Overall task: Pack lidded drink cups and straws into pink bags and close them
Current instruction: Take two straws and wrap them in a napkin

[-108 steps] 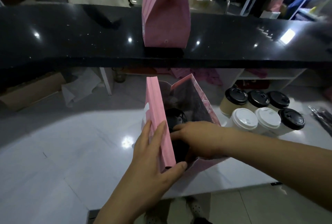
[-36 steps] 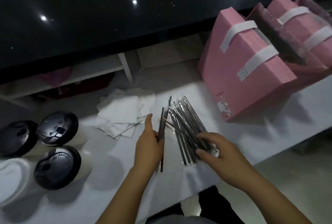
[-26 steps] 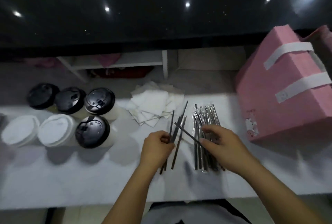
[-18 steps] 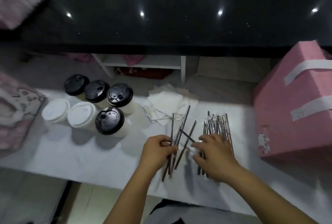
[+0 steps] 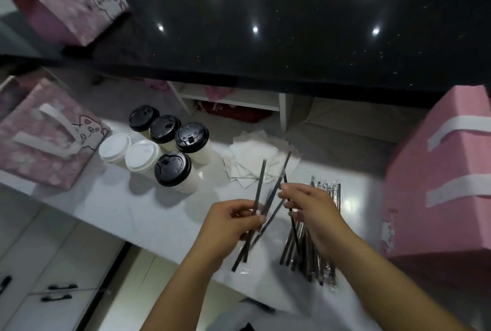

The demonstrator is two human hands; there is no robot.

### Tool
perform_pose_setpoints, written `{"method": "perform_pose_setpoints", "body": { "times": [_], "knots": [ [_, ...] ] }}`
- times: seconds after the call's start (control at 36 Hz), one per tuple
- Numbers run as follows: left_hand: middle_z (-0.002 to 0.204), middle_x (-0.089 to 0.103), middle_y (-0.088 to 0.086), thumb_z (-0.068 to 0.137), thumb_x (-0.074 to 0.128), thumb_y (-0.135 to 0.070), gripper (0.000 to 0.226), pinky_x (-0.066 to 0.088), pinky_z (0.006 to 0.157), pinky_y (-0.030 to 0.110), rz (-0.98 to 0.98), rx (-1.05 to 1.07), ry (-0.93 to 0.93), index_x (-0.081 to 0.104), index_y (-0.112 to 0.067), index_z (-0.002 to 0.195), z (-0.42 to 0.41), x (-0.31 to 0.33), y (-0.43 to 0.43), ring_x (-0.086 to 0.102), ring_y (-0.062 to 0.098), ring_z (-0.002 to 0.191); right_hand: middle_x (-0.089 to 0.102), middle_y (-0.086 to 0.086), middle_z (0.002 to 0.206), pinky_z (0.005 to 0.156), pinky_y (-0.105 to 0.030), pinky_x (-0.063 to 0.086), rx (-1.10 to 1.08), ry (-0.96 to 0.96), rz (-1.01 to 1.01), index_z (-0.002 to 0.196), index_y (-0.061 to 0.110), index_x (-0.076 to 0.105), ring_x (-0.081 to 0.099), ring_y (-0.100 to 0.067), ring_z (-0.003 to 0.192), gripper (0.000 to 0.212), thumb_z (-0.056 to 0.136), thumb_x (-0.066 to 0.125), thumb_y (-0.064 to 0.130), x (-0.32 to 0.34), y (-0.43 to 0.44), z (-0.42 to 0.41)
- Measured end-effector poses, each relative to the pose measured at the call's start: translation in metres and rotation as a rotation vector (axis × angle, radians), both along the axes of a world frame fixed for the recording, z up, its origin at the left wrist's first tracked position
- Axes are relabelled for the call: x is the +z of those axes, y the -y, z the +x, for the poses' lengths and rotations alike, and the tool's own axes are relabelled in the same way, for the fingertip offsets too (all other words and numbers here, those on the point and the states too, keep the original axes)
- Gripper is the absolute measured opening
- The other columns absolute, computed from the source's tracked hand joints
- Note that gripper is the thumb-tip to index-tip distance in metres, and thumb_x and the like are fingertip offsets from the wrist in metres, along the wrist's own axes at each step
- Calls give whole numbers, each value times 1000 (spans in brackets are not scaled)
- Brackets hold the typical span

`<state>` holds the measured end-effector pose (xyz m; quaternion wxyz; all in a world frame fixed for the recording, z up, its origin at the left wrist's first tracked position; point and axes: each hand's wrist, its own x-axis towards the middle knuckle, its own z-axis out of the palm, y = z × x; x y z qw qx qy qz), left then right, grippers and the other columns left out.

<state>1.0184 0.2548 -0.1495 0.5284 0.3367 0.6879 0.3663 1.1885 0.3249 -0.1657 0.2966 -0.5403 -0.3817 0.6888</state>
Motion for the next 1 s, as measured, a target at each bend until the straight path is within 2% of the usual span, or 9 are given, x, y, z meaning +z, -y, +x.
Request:
{"method": "perform_pose_setpoints", "body": {
  "times": [0.19,0.33,0.39,0.47,0.56,0.58,0.64,0.72,1.0],
  "knots": [
    [77,73,4,80,81,-8,20,56,71,32,-54,-25,70,81,-26,89,16,1,-6,71,20,75,77,-11,97,73,-33,51,-2,-169,-242,102,4,73,69,-21,81,14,94,63,11,-4,-11,7],
    [76,70,2,79,82,-10,19,56,72,34,-77,-10,92,81,-25,91,16,-2,-7,70,19,74,73,-8,79,57,-26,54,-49,-155,-206,90,6,73,65,-14,61,6,92,67,7,-11,-10,12],
    [78,66,5,77,83,-11,19,57,69,30,-67,48,103,81,-23,92,12,-4,-7,69,18,73,68,-10,70,52,-27,54,-77,-24,-139,80,5,71,63,-14,54,11,90,70,7,-15,-8,17],
    [80,66,5,77,84,-12,19,56,66,26,-50,100,125,81,-22,92,5,-6,-8,69,15,72,66,-11,67,60,-42,57,74,261,2,72,9,67,64,-20,57,19,87,74,17,-21,-3,25],
    [78,68,3,76,84,-11,20,55,65,24,-22,112,151,82,-24,92,4,-7,-11,68,14,70,65,8,73,57,-29,44,336,848,278,83,24,63,62,-11,67,30,80,73,51,-20,5,33],
    [78,69,3,76,84,-11,21,55,65,24,-8,104,147,82,-25,92,5,-7,-13,68,14,70,64,11,71,57,-26,42,292,876,356,83,26,64,60,-8,66,29,80,72,53,-16,6,33],
    [76,69,2,78,83,-12,22,54,64,23,23,63,136,82,-27,94,9,-6,-15,67,13,69,69,6,68,57,-29,51,132,543,317,84,22,73,65,-11,62,20,84,74,42,-5,4,30],
    [70,65,-2,81,81,-12,26,54,65,22,57,-41,160,81,-28,101,16,-3,-19,65,11,69,77,-7,86,63,-29,57,102,-119,-12,91,13,79,73,-18,74,11,87,74,22,16,-1,17],
    [68,67,-6,78,84,-12,29,52,60,20,11,-192,171,81,-27,103,9,0,-29,66,10,64,74,-6,77,60,-24,53,-76,-169,-80,84,10,80,67,-11,66,8,84,74,15,19,-1,7]
  ]
}}
